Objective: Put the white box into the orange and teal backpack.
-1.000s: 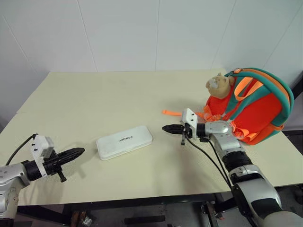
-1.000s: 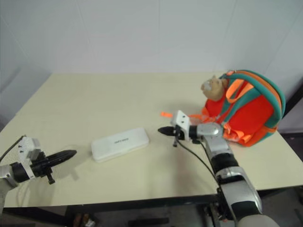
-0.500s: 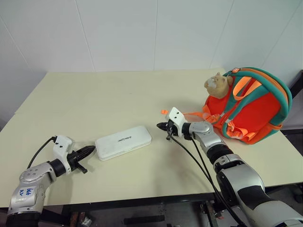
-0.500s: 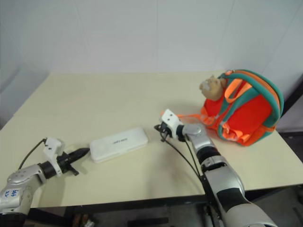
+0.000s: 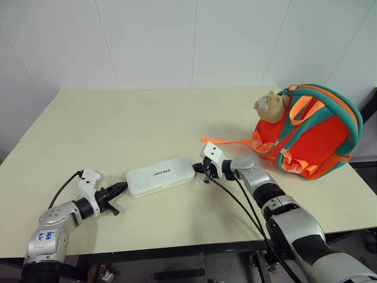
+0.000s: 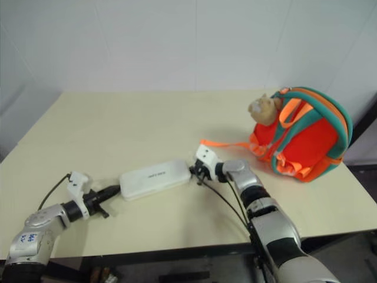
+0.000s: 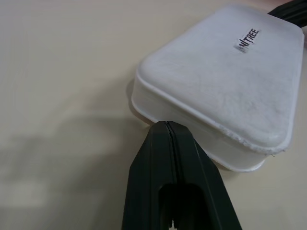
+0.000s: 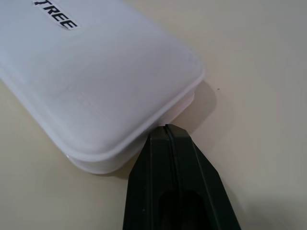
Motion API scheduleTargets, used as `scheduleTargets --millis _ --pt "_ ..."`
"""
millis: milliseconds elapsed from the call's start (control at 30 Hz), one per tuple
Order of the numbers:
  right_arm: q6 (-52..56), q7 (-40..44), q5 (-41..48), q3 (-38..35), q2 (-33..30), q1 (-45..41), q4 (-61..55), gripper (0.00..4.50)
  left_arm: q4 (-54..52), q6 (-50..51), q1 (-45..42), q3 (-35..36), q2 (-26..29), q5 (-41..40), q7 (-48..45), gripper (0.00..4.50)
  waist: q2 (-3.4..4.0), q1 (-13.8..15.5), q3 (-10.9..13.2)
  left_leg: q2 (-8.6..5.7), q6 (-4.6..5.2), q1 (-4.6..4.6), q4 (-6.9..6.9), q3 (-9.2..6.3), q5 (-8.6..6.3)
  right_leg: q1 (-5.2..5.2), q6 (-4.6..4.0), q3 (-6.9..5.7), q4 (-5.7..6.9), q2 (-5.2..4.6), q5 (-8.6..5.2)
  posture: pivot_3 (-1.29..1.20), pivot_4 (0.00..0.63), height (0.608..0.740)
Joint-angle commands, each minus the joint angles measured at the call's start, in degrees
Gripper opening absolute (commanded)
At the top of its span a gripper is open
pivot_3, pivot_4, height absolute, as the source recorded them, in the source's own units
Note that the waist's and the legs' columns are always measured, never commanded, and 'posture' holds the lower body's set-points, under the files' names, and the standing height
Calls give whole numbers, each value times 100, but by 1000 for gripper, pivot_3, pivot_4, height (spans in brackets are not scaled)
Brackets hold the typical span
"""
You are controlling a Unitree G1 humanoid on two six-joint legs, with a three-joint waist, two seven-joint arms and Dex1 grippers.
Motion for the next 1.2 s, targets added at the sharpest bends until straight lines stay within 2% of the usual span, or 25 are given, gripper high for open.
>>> scheduleTargets --millis 33,433,700,1000,1200 --pt "178 361 50 128 24 145 -628 0 -82 -62 -111 -88 -56 -38 -75 23 0 3 0 0 0 0 0 0 0 0 0 0 0 0 0 0 150 740" --pt "1701 815 175 265 -710 1176 -3034 0 373 -100 -524 -517 -146 72 -442 23 -2 66 -2 -2 0 0 5 -1 0 2 1 0 -1 0 1 0 150 740" --pt "2833 762 261 269 -1230 1925 -4613 0 995 -258 -1109 -895 -298 274 -771 23 -6 191 -4 -2 0 0 12 0 0 3 3 0 -4 2 2 0 150 740" --pt "3068 519 299 269 -1313 2146 -4841 0 1159 -260 -1272 -1023 -343 376 -986 23 -12 187 -8 -3 0 0 12 -1 0 7 5 0 -9 2 5 0 150 740" --pt "2782 543 323 210 -1408 1939 -4372 0 869 -69 -910 -866 -4 381 -1033 23 -15 173 -10 -2 1 0 11 0 -1 8 5 0 -13 2 5 0 150 740"
